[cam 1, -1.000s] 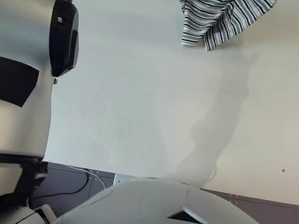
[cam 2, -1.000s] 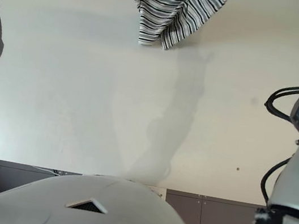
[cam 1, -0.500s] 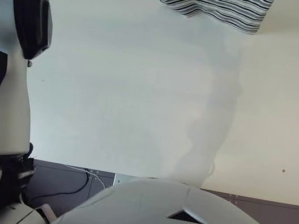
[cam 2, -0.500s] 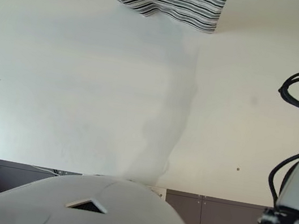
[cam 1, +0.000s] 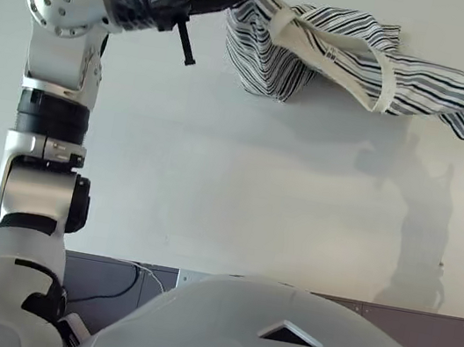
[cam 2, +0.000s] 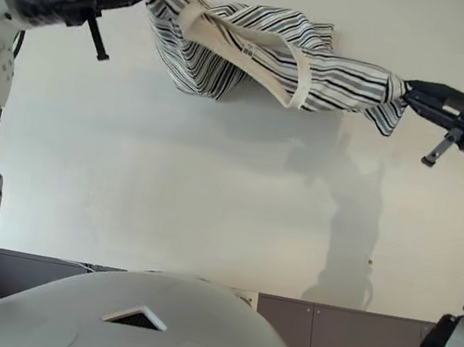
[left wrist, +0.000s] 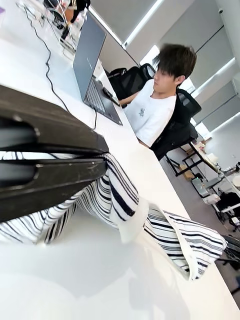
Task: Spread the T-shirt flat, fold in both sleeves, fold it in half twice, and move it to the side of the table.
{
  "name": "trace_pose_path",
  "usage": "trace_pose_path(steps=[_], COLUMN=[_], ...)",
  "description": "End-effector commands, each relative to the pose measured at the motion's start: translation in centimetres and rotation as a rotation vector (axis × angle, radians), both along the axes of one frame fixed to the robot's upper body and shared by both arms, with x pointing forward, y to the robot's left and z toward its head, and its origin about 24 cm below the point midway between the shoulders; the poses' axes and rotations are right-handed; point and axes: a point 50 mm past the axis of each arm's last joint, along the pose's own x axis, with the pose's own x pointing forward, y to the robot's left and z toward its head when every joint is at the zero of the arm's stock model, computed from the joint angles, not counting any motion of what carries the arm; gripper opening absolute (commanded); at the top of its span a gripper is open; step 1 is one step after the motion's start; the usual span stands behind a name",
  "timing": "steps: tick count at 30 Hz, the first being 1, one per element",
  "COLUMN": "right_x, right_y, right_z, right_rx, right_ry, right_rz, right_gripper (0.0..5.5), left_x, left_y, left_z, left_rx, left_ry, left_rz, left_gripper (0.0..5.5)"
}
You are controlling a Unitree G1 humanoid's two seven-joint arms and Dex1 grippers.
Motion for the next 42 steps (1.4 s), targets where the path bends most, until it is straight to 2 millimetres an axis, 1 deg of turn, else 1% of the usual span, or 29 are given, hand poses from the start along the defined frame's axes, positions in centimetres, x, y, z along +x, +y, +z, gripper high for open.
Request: trace_pose_path(steps=[1, 5, 7, 10, 12, 14, 18, 21, 24, 27, 29, 31, 32, 33, 35, 36, 38, 40, 41, 42], right_x=[-5.2, -6.9, -7.3, -7.6, -7.9, -8.4, -9.7, -10.9, -11.9, -12.3, -12.7, -12.8, -12.3, -11.9, -11.7, -11.7, -11.0, -9.8, -9.4, -9.1], right_y=[1.8, 2.2, 2.6, 2.9, 3.2, 3.5, 4.2, 4.5, 4.8, 5.2, 5.4, 5.2, 4.9, 4.7, 4.3, 4.3, 4.4, 4.5, 4.5, 4.6], right_z=[1.0, -0.7, -1.6, -2.9, -3.6, -3.8, -2.8, -3.0, -4.7, -7.1, -7.3, -7.0, -6.8, -6.6, -5.7, -4.8, -2.9, -1.3, -0.8, -0.5], right_rx=[-0.128, -0.179, -0.206, -0.251, -0.251, -0.225, -0.112, -0.122, -0.180, -0.303, -0.302, -0.303, -0.309, -0.311, -0.273, -0.222, -0.103, -0.019, 0.005, 0.021], right_ry=[0.201, 0.313, 0.343, 0.358, 0.371, 0.382, 0.439, 0.513, 0.552, 0.499, 0.509, 0.518, 0.488, 0.467, 0.481, 0.499, 0.492, 0.457, 0.449, 0.444], right_rz=[0.157, 0.189, 0.209, 0.220, 0.224, 0.222, 0.227, 0.259, 0.276, 0.251, 0.246, 0.240, 0.221, 0.204, 0.187, 0.185, 0.176, 0.161, 0.162, 0.160], right_gripper=[0.10, 0.10, 0.10, 0.10, 0.10, 0.10, 0.10, 0.10, 0.10, 0.10, 0.46, 0.87, 1.03, 1.14, 1.14, 1.14, 1.14, 1.14, 1.14, 1.14], left_x=[-6.6, -8.4, -8.8, -9.1, -9.3, -9.5, -9.7, -10.0, -10.7, -12.1, -12.4, -12.0, -11.8, -11.6, -11.0, -10.3, -8.6, -7.0, -6.4, -6.0], left_y=[-0.8, -0.4, -0.3, 0.5, 1.1, 1.6, 2.0, 2.1, 2.5, 3.2, 3.8, 4.1, 4.2, 4.3, 4.7, 4.4, 2.9, 0.7, -0.4, -1.3], left_z=[0.1, -1.1, -1.5, -3.0, -4.0, -4.3, -3.9, -3.8, -4.8, -6.4, -6.6, -6.2, -5.6, -5.0, -3.5, -2.6, -0.3, 1.5, 1.7, 1.4], left_rx=[0.136, 0.207, 0.239, 0.327, 0.383, 0.413, 0.418, 0.419, 0.488, 0.579, 0.614, 0.606, 0.595, 0.589, 0.565, 0.517, 0.350, 0.188, 0.145, 0.140], left_ry=[0.197, 0.301, 0.338, 0.366, 0.379, 0.398, 0.418, 0.429, 0.427, 0.409, 0.431, 0.432, 0.452, 0.472, 0.528, 0.537, 0.526, 0.478, 0.450, 0.416], left_rz=[-0.270, -0.312, -0.327, -0.337, -0.343, -0.355, -0.375, -0.387, -0.423, -0.455, -0.464, -0.449, -0.442, -0.436, -0.418, -0.397, -0.364, -0.335, -0.321, -0.311], left_gripper=[0.13, 0.13, 0.13, 0.13, 0.13, 0.13, 0.13, 0.13, 0.13, 0.13, 0.44, 0.79, 0.95, 0.97, 0.97, 0.97, 0.97, 0.97, 0.97, 0.97])
